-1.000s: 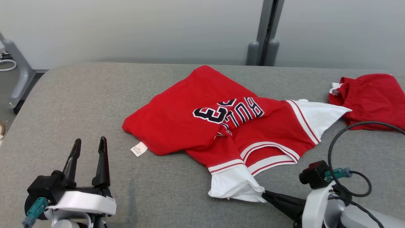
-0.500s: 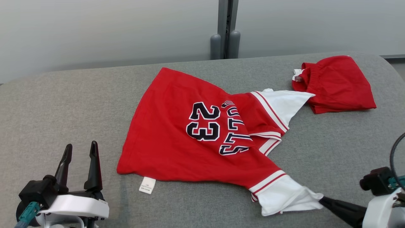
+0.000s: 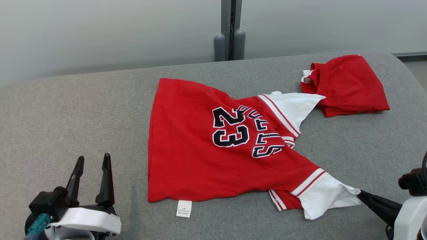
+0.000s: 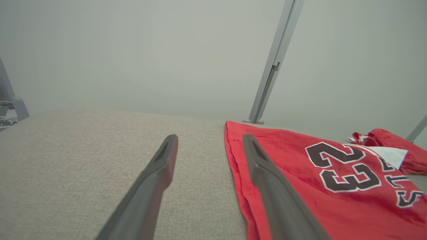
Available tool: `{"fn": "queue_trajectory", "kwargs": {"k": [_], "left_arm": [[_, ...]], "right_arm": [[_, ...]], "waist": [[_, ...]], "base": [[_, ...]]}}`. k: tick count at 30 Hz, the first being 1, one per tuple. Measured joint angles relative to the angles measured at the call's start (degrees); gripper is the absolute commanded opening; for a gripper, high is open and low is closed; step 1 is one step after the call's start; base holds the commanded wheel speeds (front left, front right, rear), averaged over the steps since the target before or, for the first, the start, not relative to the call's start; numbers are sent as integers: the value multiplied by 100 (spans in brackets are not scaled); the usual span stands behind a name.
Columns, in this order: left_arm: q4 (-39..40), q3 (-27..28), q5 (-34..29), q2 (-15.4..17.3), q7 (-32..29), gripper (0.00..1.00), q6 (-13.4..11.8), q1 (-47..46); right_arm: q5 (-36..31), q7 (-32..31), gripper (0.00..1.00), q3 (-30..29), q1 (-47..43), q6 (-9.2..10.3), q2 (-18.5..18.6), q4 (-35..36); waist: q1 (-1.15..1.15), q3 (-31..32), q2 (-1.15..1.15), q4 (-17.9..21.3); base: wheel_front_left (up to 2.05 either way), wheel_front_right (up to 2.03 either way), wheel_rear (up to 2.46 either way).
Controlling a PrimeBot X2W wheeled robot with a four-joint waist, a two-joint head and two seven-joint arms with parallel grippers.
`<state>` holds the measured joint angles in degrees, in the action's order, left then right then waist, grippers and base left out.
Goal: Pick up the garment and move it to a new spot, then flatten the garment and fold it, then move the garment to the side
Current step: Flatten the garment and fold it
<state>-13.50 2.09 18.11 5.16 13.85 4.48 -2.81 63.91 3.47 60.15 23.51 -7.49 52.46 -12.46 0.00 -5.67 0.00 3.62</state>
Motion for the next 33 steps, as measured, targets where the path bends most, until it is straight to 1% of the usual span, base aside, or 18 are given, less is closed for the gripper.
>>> {"fn": "queue_trajectory", "kwargs": {"k": [6,7,8,9,14,17,19,20,23,26,28,30,31,33], "left_arm": [[-7,-51,16,1,-32,100,-9,2],[-5,-55,18,4,-49,100,-11,3],[-1,-59,22,5,-51,100,-25,5],[5,-60,25,11,-55,100,-27,5],[32,-107,62,9,-77,100,-38,7],[33,-118,71,7,-97,100,-54,13],[45,-103,109,14,-97,100,-77,30],[45,-103,109,14,-97,100,-77,30],[63,-89,113,37,-98,100,-101,71],[124,-88,119,52,-121,100,-127,121],[175,-89,119,81,-132,100,-140,127],[224,-91,119,110,-159,100,-152,143],[285,-94,119,126,-178,100,-157,146],[344,-110,119,136,-210,100,-160,147]], "right_arm": [[-382,73,0,-247,-86,0,-253,-558],[-400,85,15,-291,-123,0,-318,-616],[-416,83,42,-331,-175,0,-377,-675],[-438,75,100,-385,-217,0,-422,-739],[-368,-127,100,-671,-443,-1,-578,-967],[-357,-101,100,-959,-649,-1,-525,-1005],[-398,-18,100,-1193,-788,0,-469,-929],[-398,-18,100,-1193,-788,0,-469,-929],[-449,166,100,-1633,-948,0,-448,-657],[-532,370,100,-2217,-1130,0,-478,-375],[-702,420,100,-2594,-1275,-1,-522,-214],[-925,523,100,-3132,-1422,-1,-626,-148],[-1271,638,100,-3835,-1492,-1,-845,-207],[-1586,652,100,-4556,-1545,5,-1244,-301]], "waist": [[0,50,0,-84],[0,58,0,-95],[0,62,0,-104],[0,59,0,-108],[0,43,0,-119],[0,68,0,-137],[0,92,0,-133],[0,92,0,-133],[0,136,0,-111],[0,199,0,-98],[0,236,0,-93],[0,260,0,-92],[0,261,0,-95],[0,251,0,-104]], "base": [[0,0,0],[0,0,0],[0,0,0],[0,0,0],[0,0,0],[0,0,0],[0,0,0],[0,0,0],[0,0,0],[0,0,0],[0,0,0],[0,0,0],[0,0,0],[0,0,0]]}}
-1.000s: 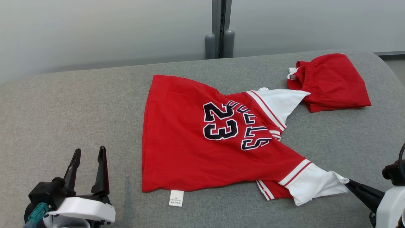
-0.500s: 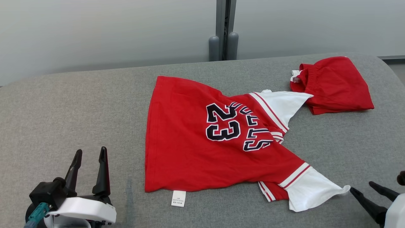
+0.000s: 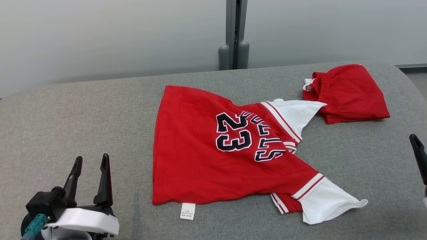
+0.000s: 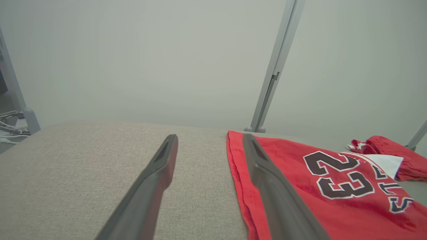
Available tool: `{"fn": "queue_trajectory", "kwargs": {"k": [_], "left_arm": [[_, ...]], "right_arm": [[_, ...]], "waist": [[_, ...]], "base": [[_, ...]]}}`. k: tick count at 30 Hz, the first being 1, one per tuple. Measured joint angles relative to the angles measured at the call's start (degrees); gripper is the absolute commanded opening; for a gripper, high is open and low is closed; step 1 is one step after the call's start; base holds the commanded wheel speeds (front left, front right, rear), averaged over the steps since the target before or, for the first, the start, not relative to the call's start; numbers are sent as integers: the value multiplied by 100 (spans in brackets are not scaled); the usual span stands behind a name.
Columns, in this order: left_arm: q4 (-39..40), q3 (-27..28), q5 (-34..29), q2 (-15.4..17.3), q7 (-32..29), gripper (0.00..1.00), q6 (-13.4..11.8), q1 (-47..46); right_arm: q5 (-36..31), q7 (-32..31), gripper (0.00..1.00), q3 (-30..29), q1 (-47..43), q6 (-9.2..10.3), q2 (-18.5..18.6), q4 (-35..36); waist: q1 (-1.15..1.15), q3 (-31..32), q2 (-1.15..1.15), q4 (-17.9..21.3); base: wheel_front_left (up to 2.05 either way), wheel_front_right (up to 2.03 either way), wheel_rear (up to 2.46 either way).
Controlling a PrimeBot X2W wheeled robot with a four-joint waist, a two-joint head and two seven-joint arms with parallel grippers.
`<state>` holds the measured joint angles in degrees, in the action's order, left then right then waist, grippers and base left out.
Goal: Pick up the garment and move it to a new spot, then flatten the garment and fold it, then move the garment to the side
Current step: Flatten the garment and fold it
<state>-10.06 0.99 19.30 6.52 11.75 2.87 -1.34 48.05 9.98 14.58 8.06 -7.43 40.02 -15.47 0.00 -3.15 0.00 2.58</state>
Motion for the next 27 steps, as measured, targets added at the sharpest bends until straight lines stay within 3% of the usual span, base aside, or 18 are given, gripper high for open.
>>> {"fn": "queue_trajectory", "kwargs": {"k": [7,11,16,27], "left_arm": [[104,-127,0,-37,-30,100,-29,3],[130,-137,27,-56,45,100,-51,2],[129,-146,22,-77,167,100,-74,2],[114,-216,-275,-264,339,100,-92,1]], "right_arm": [[-1575,-171,100,-1697,-267,-1,-1956,616],[-2388,-47,100,-2043,-455,0,-2760,1144],[-2651,64,100,-1750,-519,0,-3052,1456],[-2742,417,100,-1128,-831,0,-3237,921]], "waist": [[0,-56,0,-64],[0,-99,0,-119],[0,-146,0,-138],[0,-96,0,-218]], "base": [[0,0,0],[0,0,0],[0,0,0],[0,0,0]]}}
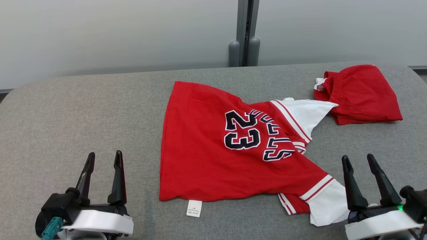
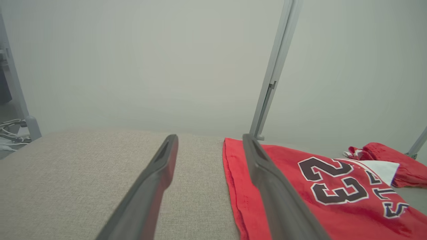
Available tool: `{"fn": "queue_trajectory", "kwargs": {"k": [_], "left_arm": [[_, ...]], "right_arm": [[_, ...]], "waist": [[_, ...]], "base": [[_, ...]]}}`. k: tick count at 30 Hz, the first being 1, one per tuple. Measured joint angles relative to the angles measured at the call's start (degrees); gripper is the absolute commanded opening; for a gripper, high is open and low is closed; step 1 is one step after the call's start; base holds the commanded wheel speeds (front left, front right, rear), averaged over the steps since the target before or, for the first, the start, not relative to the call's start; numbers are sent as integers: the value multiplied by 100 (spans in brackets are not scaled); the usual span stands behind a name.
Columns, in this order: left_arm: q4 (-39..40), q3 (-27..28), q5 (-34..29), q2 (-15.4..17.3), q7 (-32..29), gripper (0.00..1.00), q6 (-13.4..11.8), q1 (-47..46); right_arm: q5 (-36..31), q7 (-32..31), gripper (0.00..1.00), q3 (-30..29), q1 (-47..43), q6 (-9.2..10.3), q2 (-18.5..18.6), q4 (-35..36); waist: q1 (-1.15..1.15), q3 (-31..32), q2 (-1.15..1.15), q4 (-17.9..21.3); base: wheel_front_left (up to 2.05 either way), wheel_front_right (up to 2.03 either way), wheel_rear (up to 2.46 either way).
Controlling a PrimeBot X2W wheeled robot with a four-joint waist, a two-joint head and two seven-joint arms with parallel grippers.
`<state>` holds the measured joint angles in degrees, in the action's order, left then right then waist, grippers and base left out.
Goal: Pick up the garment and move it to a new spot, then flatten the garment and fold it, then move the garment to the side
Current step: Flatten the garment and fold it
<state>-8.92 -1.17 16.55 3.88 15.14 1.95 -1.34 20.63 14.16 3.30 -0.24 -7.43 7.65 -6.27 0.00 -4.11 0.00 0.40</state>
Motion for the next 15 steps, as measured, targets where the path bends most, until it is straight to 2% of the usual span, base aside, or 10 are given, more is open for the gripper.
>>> {"fn": "queue_trajectory", "kwargs": {"k": [15], "left_arm": [[-16,216,-118,-82,0,100,178,40]], "right_arm": [[-1,52,100,82,39,0,93,-119]], "waist": [[0,117,0,32]], "base": [[0,0,0]]}}
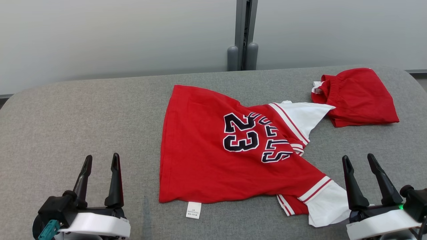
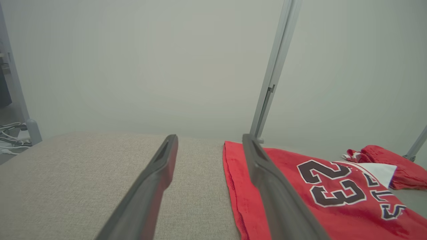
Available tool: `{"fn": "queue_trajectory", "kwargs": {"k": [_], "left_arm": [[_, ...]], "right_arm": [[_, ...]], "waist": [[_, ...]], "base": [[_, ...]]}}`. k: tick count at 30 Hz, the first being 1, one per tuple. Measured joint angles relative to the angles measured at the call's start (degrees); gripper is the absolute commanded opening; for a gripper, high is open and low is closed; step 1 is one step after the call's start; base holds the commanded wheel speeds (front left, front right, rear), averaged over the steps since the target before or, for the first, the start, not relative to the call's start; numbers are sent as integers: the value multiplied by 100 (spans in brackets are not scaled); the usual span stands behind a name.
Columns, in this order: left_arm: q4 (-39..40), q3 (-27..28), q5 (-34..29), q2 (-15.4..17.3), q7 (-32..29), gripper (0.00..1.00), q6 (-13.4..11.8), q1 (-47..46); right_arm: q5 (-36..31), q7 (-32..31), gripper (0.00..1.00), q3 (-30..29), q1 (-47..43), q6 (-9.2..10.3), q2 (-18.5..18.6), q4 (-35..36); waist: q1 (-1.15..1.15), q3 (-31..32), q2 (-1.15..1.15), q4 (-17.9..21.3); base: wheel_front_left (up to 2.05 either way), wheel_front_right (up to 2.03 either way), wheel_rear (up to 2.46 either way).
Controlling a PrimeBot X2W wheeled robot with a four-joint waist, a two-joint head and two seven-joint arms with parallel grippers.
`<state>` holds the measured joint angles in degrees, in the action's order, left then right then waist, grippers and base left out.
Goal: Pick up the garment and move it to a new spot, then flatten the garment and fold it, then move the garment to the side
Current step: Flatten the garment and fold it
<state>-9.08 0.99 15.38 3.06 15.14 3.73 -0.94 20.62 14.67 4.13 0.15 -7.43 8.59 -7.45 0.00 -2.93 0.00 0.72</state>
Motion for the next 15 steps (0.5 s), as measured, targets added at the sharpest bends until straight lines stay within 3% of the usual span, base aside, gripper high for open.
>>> {"fn": "queue_trajectory", "kwargs": {"k": [12,15], "left_arm": [[-122,1,14,-13,0,100,127,16],[-416,-71,332,-16,-158,100,180,15]], "right_arm": [[-5,-18,100,35,47,0,45,-26],[-38,-152,100,19,47,-1,145,-21]], "waist": [[0,-53,0,62],[0,-54,0,103]], "base": [[0,0,0],[0,0,0]]}}
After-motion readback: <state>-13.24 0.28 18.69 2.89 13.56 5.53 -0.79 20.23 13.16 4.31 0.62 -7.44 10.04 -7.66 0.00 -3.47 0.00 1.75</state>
